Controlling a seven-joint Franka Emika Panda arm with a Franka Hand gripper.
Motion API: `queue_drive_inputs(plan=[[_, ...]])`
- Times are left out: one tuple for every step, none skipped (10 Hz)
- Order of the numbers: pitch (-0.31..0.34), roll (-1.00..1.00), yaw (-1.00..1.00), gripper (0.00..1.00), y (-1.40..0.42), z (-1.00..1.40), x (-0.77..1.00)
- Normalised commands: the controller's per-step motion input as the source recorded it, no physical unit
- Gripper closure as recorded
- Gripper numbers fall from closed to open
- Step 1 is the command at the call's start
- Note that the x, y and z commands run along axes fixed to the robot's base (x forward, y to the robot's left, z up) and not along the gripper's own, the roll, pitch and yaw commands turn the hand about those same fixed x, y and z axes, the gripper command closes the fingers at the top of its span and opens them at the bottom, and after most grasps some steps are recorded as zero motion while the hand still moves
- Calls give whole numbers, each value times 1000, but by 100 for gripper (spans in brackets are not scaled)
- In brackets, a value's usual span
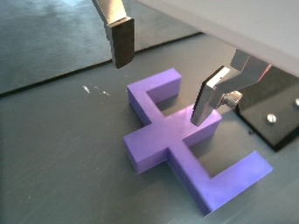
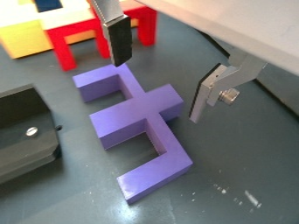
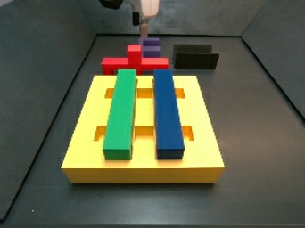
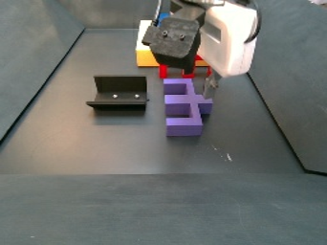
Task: Pick up the purple object. Move up. Place the purple object on the fixture. Regrasp the purple object. Move to above the board. Insert the purple object.
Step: Pick up the purple object.
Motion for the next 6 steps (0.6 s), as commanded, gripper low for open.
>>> queue_drive_inputs(plan=[[-51, 29, -129, 0, 0, -246, -94], [-7, -31, 0, 0, 0, 0, 0], [0, 0, -234, 0, 34, -120, 0], [50, 0, -363, 0, -154, -183, 0], [111, 0, -631, 0, -177, -186, 0], [84, -4, -631, 0, -174, -211, 0]])
